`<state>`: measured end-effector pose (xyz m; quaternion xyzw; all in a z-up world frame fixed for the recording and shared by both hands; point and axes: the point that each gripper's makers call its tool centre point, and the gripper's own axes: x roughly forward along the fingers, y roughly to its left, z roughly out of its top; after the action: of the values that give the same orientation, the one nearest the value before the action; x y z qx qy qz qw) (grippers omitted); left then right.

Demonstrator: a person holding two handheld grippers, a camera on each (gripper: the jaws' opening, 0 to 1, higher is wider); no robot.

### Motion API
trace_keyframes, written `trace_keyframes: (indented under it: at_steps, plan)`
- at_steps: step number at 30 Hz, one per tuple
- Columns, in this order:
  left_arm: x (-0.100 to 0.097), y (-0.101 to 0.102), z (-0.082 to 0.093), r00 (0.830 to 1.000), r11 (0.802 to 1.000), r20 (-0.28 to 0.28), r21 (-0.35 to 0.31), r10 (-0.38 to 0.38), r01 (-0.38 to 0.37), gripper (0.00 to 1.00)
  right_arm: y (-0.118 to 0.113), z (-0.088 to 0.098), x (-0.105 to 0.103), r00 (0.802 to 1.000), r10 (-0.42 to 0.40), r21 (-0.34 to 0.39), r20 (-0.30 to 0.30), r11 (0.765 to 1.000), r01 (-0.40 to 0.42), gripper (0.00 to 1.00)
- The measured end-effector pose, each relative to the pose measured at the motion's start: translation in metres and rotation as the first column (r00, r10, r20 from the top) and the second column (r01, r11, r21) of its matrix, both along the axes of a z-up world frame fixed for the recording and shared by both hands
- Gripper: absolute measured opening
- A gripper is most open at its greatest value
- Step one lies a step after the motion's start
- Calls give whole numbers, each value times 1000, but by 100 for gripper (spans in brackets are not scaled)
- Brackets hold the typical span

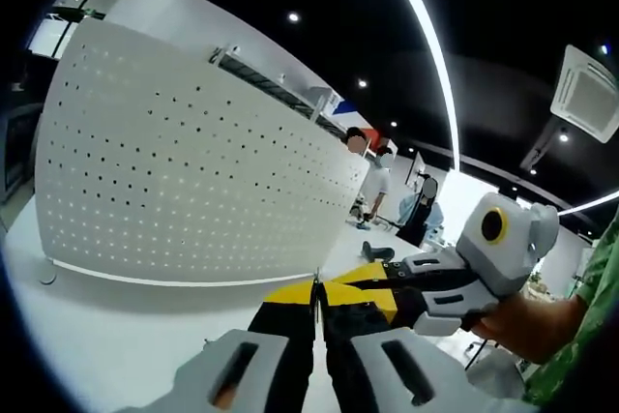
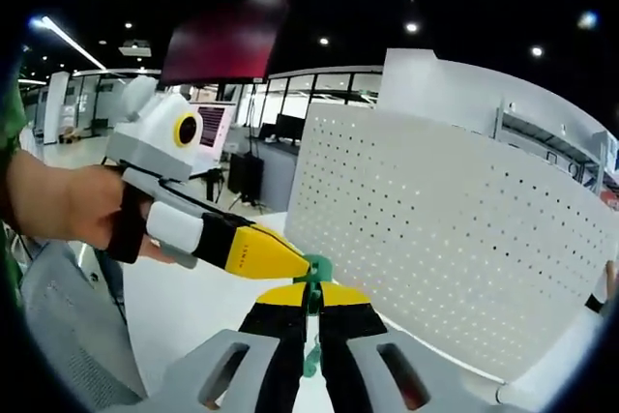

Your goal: Insert the hook assembly into the mounting plate slot until the hook locks in place.

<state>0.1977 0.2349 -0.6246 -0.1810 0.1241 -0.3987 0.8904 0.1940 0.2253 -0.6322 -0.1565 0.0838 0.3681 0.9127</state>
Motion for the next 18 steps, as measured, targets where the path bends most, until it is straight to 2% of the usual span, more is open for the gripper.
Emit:
trace_keyframes:
  at_steps: [18]
  plan:
    - [-1, -2, -1, 1000, 1000, 5, 15, -11, 11, 2, -1, -1, -1, 1000, -10, 19, -22, 1000, 10, 1]
